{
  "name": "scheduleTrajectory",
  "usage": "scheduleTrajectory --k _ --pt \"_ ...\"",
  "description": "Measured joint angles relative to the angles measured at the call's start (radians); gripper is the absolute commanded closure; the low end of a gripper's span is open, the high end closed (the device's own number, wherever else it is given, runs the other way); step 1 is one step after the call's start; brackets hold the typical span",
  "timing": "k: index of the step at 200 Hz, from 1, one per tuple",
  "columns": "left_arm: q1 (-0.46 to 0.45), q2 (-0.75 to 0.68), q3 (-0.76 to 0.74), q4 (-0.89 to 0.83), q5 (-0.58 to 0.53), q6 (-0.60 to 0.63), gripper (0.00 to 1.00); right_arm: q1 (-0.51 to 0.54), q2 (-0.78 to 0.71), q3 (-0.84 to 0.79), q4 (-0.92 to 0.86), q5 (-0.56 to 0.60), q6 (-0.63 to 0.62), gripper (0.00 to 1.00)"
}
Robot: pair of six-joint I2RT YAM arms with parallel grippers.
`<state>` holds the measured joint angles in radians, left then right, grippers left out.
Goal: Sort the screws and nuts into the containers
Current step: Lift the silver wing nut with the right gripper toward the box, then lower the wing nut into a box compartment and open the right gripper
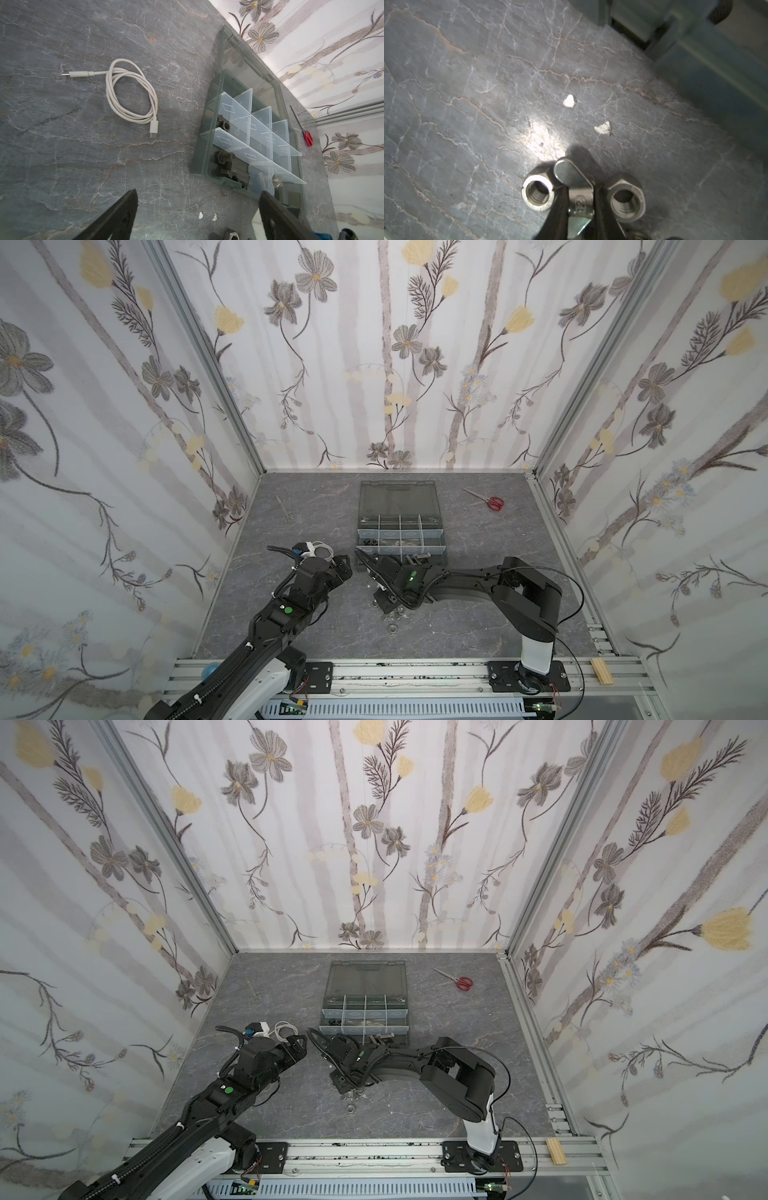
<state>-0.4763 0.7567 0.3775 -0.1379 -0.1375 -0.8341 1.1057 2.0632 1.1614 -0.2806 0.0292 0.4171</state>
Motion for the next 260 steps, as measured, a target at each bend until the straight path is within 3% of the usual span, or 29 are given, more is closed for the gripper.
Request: scheduleTrajectory --k 69,134,167,228,260 --pt "0.000 -0.083 0.011 0.002 -0.034 0.026 0.00 -0.035 -0.061 -0.010 0.009 -0.019 -0.014 0.87" --pt "0.004 -0.079 0.015 0.050 -0.050 0.052 0.00 -0.217 -0.177 0.059 0.030 -0.060 -0.048 0.86" --pt "0.004 -0.069 0.015 0.097 -0.039 0.050 0.00 -0.294 -0.142 0.142 0.032 -0.060 -0.071 0.86" --pt "0.006 -0.064 -0.029 0.236 0.043 0.093 0.11 -0.366 -0.016 0.243 0.031 -0.090 -0.078 0.85" --pt "0.006 -0.034 -0.045 0.253 0.072 0.081 0.12 -0.370 0.012 0.260 0.032 -0.111 -0.072 0.74"
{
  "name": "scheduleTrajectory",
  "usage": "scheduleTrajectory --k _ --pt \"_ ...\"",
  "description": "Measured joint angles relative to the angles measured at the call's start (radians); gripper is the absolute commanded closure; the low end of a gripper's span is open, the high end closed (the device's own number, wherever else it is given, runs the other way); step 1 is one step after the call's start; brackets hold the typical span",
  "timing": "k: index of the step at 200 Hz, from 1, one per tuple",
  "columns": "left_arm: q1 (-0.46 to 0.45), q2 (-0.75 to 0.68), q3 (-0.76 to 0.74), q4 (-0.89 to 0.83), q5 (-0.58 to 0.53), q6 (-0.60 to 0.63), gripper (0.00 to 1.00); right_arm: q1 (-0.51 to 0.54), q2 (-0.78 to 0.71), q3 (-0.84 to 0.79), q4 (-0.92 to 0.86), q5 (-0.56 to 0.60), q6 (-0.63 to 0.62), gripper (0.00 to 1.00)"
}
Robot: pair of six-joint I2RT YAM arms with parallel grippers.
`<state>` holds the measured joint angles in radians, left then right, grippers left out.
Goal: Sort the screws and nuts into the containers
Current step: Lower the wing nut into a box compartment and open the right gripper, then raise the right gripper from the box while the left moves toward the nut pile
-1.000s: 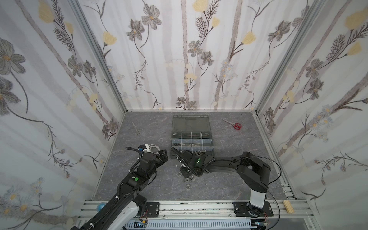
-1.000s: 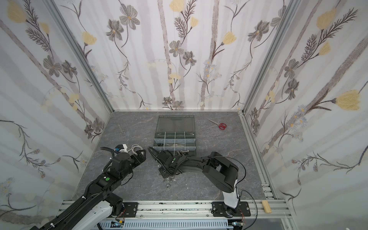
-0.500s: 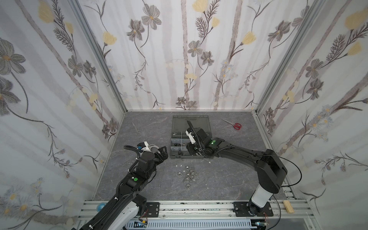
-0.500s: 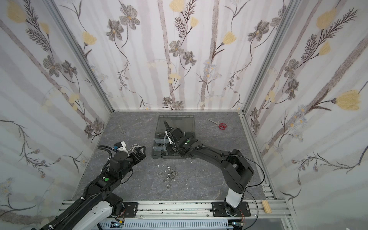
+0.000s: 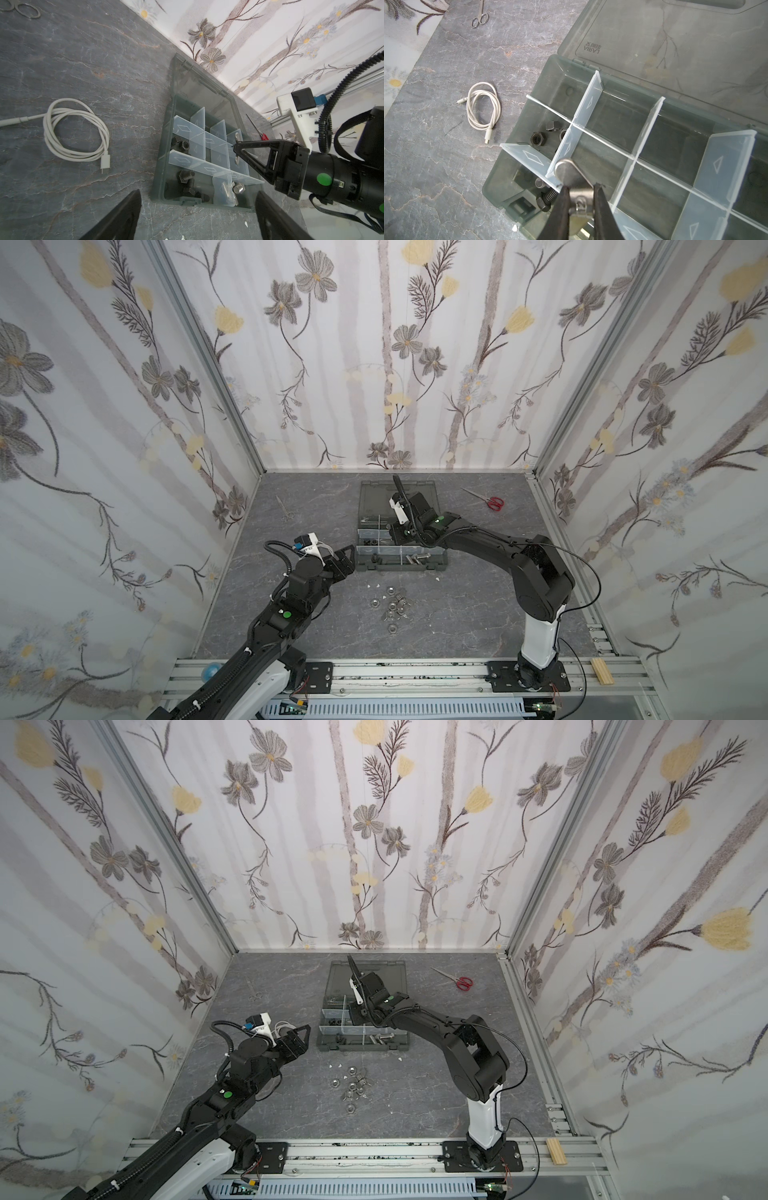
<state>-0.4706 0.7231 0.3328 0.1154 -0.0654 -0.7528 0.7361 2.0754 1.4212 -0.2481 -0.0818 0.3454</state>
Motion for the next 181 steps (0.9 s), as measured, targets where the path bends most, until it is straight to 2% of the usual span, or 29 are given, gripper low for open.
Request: scheduleTrajectory --k 29,52,119,151,181 --pt "0.000 -0.009 -0.011 0.009 0.018 -0.010 0.13 -0.003 0.005 0.006 0.001 -0.003 0.005 0.60" --pt "0.000 -0.032 -0.024 0.015 0.017 -0.018 0.14 -0.005 0.005 0.008 0.015 -0.008 0.013 0.54" --pt "-0.001 -0.082 -0.081 0.023 0.044 -0.082 0.23 -0.010 -0.096 -0.055 0.035 -0.022 0.022 0.51" --pt "-0.002 -0.079 -0.087 0.027 0.071 -0.112 0.28 -0.008 -0.222 -0.211 0.076 -0.045 0.066 0.50" --pt "-0.025 -0.023 -0.086 0.032 0.119 -0.130 0.30 -0.005 -0.364 -0.390 0.140 -0.053 0.121 0.51"
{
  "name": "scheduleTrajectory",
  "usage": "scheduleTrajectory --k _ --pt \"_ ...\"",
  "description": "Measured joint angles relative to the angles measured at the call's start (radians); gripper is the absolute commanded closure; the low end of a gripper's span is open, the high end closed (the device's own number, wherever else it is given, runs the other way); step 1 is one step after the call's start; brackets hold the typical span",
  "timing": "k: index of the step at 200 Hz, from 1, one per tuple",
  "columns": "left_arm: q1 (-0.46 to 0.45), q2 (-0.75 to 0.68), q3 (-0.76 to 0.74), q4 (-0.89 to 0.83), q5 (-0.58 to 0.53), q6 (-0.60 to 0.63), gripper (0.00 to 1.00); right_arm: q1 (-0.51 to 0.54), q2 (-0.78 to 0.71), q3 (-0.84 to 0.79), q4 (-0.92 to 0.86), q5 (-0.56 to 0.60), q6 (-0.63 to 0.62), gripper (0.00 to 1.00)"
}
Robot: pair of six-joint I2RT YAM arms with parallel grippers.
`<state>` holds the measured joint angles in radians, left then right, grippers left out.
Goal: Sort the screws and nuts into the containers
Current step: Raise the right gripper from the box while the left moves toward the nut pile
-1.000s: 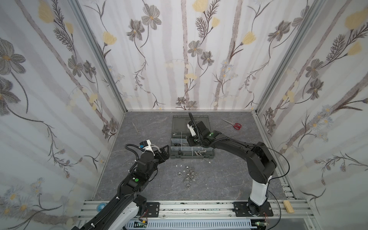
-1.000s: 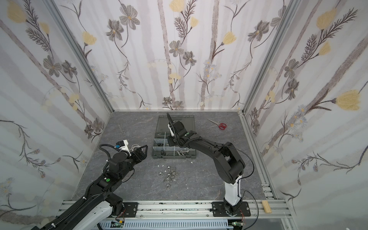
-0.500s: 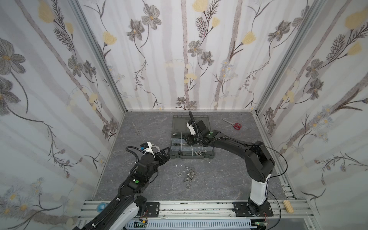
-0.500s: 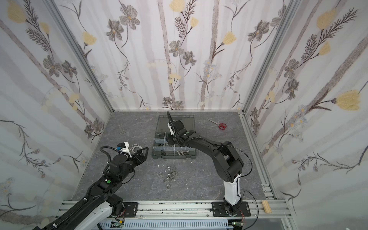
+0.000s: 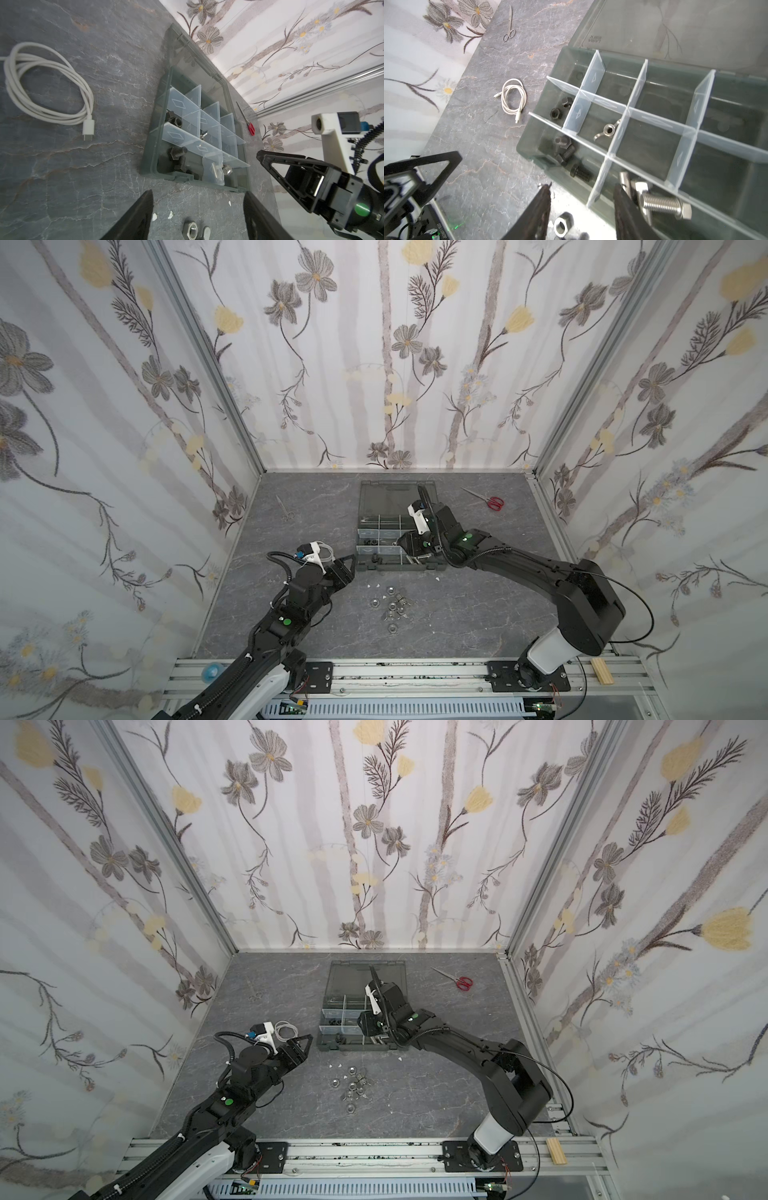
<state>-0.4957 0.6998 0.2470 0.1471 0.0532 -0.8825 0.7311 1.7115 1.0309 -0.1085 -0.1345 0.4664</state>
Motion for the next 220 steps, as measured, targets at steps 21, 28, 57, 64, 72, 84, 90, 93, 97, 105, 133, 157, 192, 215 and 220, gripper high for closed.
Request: scheduleTrajectory --k 21,28,57,64,72,84,90,93,97,105,133,157,192,215,220 --pt "-0.037 0.045 0.003 -0.001 0.019 -0.004 0.30 0.001 -0.078 -0.096 0.026 0.011 0.032 0.51" --pt "-0.048 0.057 0.005 0.000 0.019 -0.005 0.30 0.002 -0.104 -0.125 0.030 0.016 0.041 0.51" --pt "-0.094 0.099 0.012 -0.001 0.010 -0.007 0.30 0.003 -0.173 -0.201 0.028 0.045 0.058 0.50" --pt "-0.101 0.104 0.014 -0.001 0.006 -0.007 0.30 0.003 -0.178 -0.212 0.027 0.053 0.065 0.50" --pt "-0.106 0.107 0.014 -0.001 0.002 -0.007 0.30 0.003 -0.182 -0.225 0.027 0.060 0.069 0.51" --pt "-0.113 0.108 0.014 -0.001 -0.001 -0.008 0.30 0.004 -0.188 -0.243 0.026 0.062 0.077 0.50" --pt "-0.116 0.109 0.015 -0.001 -0.003 -0.008 0.30 0.004 -0.190 -0.250 0.026 0.062 0.082 0.51" --pt "-0.118 0.109 0.015 -0.001 -0.004 -0.008 0.30 0.004 -0.192 -0.254 0.026 0.062 0.084 0.51" --pt "-0.121 0.109 0.015 -0.001 -0.004 -0.008 0.31 0.004 -0.193 -0.257 0.026 0.062 0.085 0.50" --pt "-0.127 0.110 0.015 -0.001 -0.003 -0.008 0.31 0.004 -0.197 -0.262 0.024 0.063 0.092 0.50" --pt "-0.153 0.119 0.014 -0.001 0.020 -0.006 0.32 0.006 -0.203 -0.259 0.014 0.080 0.093 0.50" --pt "-0.189 0.137 0.013 -0.001 0.050 0.014 0.33 0.006 -0.216 -0.259 0.011 0.097 0.090 0.50" --pt "-0.259 0.193 0.032 -0.002 0.056 0.047 0.35 0.006 -0.237 -0.267 0.009 0.112 0.090 0.50" --pt "-0.316 0.254 0.071 -0.001 0.064 0.101 0.36 0.006 -0.253 -0.268 0.005 0.116 0.090 0.49" --pt "-0.330 0.269 0.082 -0.001 0.065 0.117 0.36 0.006 -0.257 -0.268 0.003 0.116 0.090 0.49"
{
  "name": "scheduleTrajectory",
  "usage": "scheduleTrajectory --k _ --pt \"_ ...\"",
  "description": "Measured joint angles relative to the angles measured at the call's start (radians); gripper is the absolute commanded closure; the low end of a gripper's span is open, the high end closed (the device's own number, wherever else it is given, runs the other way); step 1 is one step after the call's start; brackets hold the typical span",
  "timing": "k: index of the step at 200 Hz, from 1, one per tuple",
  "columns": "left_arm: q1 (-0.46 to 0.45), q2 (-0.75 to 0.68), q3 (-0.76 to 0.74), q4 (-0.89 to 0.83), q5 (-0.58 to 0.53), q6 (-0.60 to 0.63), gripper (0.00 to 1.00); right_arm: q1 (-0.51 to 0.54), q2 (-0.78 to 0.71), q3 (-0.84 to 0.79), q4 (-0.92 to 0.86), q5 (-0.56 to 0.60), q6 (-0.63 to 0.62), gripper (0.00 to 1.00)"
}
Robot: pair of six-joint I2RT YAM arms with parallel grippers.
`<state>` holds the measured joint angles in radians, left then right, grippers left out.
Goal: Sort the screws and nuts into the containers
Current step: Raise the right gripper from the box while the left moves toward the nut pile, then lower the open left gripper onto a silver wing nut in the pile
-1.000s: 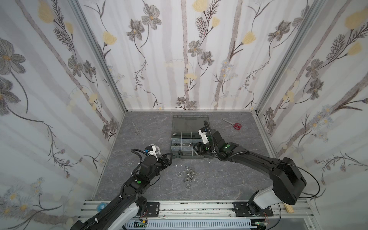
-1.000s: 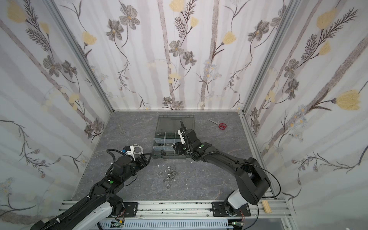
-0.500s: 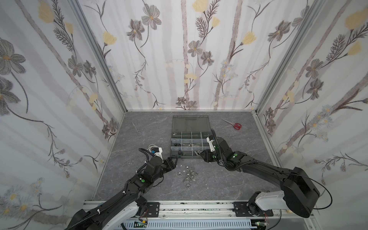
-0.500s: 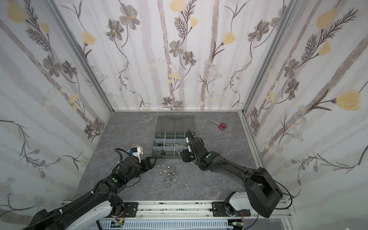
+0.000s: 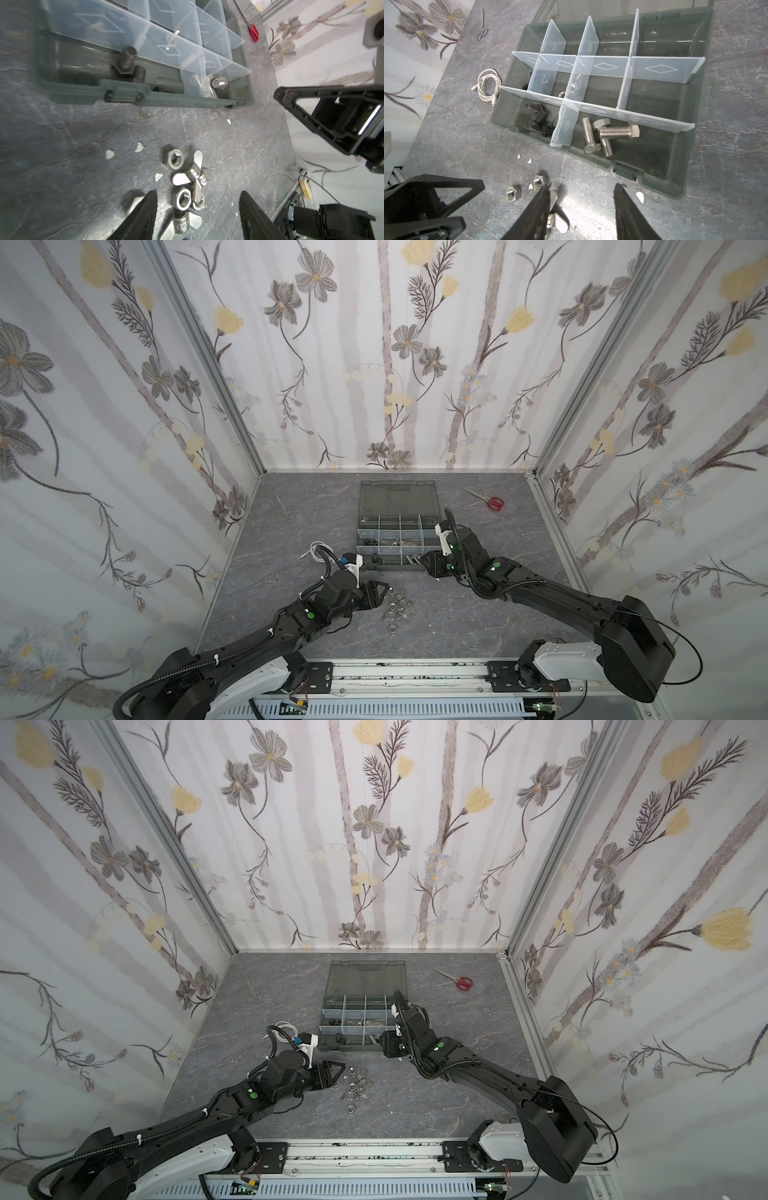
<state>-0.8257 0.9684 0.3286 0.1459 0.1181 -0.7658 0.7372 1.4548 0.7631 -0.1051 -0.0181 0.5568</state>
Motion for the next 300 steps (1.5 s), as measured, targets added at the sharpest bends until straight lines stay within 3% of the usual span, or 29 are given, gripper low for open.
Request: scheduleTrajectory --k 58,91,160,300 --pt "-0.118 0.197 0.122 -0.020 -0.017 0.200 0.40 -0.003 -0.058 -0.030 -0.032 0.037 -0.008 0.49" --pt "-0.169 0.237 0.148 -0.066 -0.066 0.265 0.41 -0.003 -0.086 -0.070 -0.043 0.053 -0.008 0.48" --pt "-0.203 0.174 0.065 -0.098 -0.129 0.253 0.41 -0.003 -0.146 -0.166 -0.018 0.077 0.045 0.48" --pt "-0.212 0.320 0.092 -0.096 -0.061 0.278 0.37 -0.003 -0.157 -0.204 0.014 0.086 0.089 0.48"
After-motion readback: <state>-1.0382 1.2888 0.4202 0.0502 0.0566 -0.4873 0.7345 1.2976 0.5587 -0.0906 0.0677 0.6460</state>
